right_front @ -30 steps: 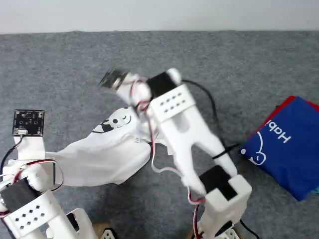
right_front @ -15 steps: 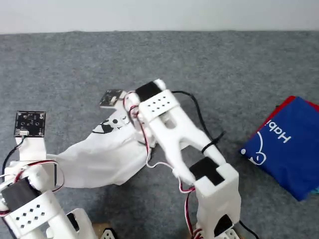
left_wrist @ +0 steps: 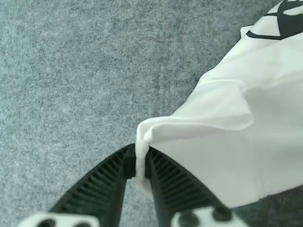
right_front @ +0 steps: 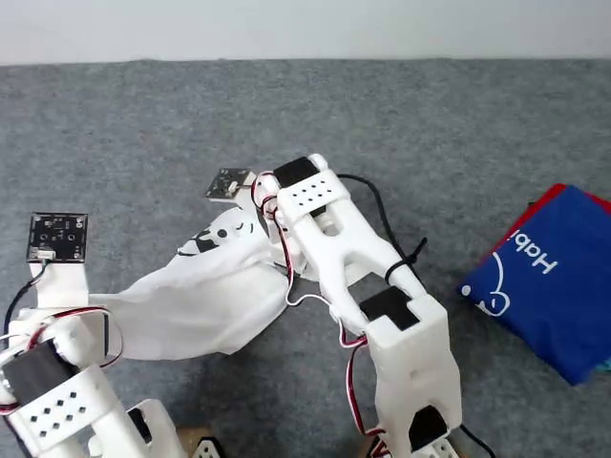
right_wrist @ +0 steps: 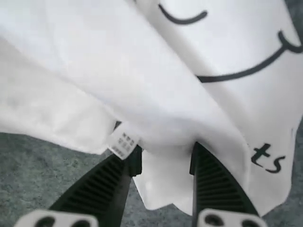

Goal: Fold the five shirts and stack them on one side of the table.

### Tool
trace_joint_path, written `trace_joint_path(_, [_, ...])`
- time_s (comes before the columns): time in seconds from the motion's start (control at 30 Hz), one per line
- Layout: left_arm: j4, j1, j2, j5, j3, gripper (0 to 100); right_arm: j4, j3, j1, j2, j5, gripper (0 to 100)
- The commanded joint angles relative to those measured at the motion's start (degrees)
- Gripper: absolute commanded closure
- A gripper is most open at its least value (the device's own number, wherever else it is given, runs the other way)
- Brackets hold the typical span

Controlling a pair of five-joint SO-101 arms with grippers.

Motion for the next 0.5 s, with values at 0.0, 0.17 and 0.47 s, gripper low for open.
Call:
trace_joint_path(0.0, [-1.2, -0.1, -0.7, 0.4, -0.4, 99, -1.9, -2.7, -0.5, 0.6, 0.4, 81.9])
trace_joint_path(0.17, [-1.3, -0.1, -0.7, 0.4, -0.4, 99, -4.1, -6.9, 1.3, 4.2, 0.2, 82.8])
trace_joint_path(0.47, [-1.2, -0.1, -0.7, 0.4, -0.3, 99, 3.2, -20.5, 5.0, 7.3, 0.4, 99.0])
